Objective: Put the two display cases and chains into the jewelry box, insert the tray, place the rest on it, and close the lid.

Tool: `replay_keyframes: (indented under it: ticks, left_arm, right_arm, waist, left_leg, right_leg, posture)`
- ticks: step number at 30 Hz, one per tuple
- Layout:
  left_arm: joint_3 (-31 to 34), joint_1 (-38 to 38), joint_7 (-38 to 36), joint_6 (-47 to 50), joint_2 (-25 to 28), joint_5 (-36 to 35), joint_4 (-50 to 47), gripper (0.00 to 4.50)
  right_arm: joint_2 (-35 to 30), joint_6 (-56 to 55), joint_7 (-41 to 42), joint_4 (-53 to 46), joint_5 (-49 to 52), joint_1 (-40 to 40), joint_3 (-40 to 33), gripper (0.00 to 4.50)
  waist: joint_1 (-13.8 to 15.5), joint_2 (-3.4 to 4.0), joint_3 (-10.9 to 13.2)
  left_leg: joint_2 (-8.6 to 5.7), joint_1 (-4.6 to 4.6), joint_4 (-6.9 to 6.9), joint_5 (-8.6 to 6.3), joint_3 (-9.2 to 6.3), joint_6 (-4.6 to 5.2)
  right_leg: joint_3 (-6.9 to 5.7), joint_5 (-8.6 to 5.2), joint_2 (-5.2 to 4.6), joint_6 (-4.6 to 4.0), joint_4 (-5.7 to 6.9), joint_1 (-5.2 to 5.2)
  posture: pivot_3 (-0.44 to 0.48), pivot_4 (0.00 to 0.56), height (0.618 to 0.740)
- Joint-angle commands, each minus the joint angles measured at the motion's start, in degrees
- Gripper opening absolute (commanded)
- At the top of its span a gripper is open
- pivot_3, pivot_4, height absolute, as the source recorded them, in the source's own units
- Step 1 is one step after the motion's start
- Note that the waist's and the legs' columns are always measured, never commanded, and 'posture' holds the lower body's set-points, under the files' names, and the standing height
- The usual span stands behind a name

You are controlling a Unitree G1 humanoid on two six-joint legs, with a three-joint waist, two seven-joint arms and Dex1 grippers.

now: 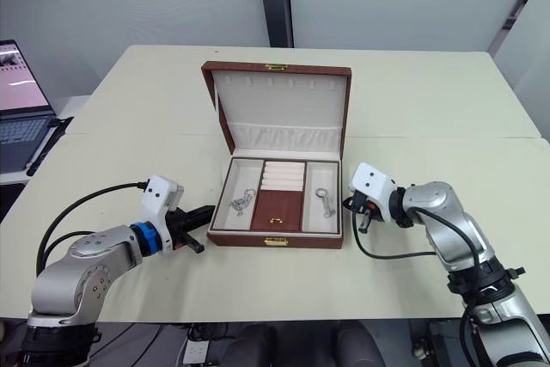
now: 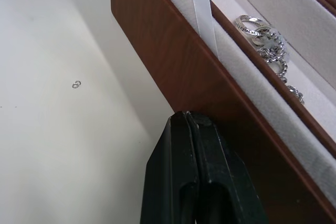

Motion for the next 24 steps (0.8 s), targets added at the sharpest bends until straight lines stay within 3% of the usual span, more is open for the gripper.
replay_keyframes:
  ticks: [1,10,13,17,24]
  left_arm:
    - [-1.88,0.04,-2.64,-2.1,-0.09,-1.41,-1.4,0.0]
    - [3.28,2.8,-1.63,-6.62,2.45,0.22,0.94,0.0]
    - [7.8,4.67,-2.51,-10.5,3.82,-0.37,2.25,0.0]
    - [17.38,10.94,-10.05,-10.9,4.54,-12.61,-8.79,0.0]
    - [28.96,21.13,-6.12,-6.03,5.31,-29.99,-29.28,0.0]
  right_arm:
    - [-0.04,-2.32,0.19,-1.85,1.46,-0.05,-0.12,0.01]
    - [-5.21,-3.12,-1.49,0.38,0.82,1.79,-4.06,0.01]
    - [-6.65,-2.31,-1.05,0.86,2.06,2.46,-5.5,0.01]
    - [-6.6,-4.49,-2.98,2.02,3.77,1.92,-9.05,0.01]
    - [-0.53,-11.76,-7.82,11.26,8.34,-6.6,-15.85,0.01]
  waist:
    - [0.0,0.0,0.0]
    - [0.05,0.0,0.0]
    - [-0.07,0.0,0.0]
    - [-0.29,0.0,0.0]
    - [-0.16,0.0,0.0]
  left_leg:
    - [0.0,0.0,0.0,0.0,0.01,0.0]
    - [-0.02,0.0,0.01,0.0,0.01,0.0]
    - [0.02,0.0,0.0,0.0,-0.04,0.0]
    - [0.06,0.01,-0.03,0.0,0.05,0.0]
    - [0.03,0.07,-0.02,0.0,0.03,0.0]
  right_leg:
    - [0.0,0.0,0.0,0.0,0.0,0.0]
    - [0.01,0.0,-0.02,0.0,-0.02,0.01]
    - [0.02,0.0,-0.01,0.0,0.0,0.0]
    - [0.03,0.0,0.01,0.0,-0.01,-0.02]
    - [0.14,0.0,-0.04,0.0,-0.01,0.09]
  posture:
    - [0.0,0.15,0.74]
    - [0.0,0.15,0.74]
    - [0.0,0.15,0.74]
    - [0.0,0.15,0.74]
    - [0.0,0.15,0.74]
